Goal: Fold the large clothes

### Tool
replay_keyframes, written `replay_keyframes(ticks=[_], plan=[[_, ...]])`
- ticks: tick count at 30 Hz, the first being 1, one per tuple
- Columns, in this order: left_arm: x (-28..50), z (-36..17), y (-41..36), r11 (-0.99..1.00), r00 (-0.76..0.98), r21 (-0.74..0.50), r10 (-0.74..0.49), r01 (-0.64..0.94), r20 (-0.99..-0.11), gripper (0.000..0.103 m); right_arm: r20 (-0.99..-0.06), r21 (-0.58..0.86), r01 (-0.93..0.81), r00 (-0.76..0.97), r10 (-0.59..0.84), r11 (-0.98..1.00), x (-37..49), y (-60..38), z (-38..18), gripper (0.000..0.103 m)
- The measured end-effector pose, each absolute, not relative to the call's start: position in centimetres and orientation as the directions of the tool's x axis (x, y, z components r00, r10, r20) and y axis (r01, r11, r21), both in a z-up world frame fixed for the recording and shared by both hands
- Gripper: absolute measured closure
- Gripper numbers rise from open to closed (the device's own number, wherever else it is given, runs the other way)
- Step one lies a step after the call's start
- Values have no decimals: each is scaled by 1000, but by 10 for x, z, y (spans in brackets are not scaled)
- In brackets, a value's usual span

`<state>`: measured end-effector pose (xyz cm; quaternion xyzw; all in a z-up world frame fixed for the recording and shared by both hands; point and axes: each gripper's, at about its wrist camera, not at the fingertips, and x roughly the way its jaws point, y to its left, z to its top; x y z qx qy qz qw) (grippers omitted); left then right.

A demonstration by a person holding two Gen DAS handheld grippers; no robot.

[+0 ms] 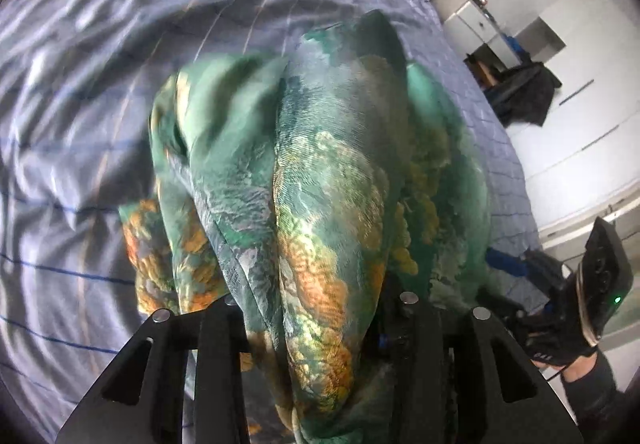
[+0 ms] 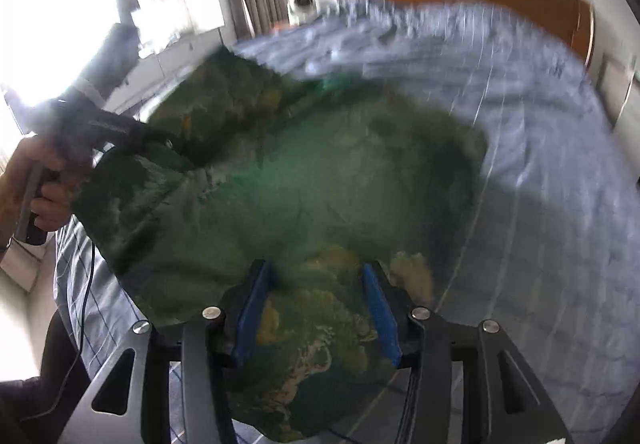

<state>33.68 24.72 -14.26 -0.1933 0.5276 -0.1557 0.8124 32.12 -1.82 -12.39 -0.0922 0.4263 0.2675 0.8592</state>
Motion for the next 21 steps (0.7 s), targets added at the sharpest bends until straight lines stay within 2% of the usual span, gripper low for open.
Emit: replay_keyframes(ticks=[5, 8, 13, 18, 21], plan=[[337, -163, 259, 835, 405, -550, -512, 27, -757, 61, -817, 52, -533, 464, 342, 844, 328, -9, -148, 53], [338, -165, 257, 841, 410, -540, -504, 33, -760, 61, -823, 68, -514, 456, 339, 855, 332, -8, -154, 53], [336, -165, 257, 848, 410, -528, -498, 46, -764, 60, -842, 16, -513, 456, 288, 858, 335, 2, -155, 53], [329, -163, 254, 854, 419, -518, -489, 50, -765, 60, -874, 86, -519, 370, 314, 851, 349, 0, -119, 53], [326, -163, 252, 856, 429, -514, -483, 50, -763, 60, -841, 107, -481, 423, 337, 870, 372, -4, -89, 53]])
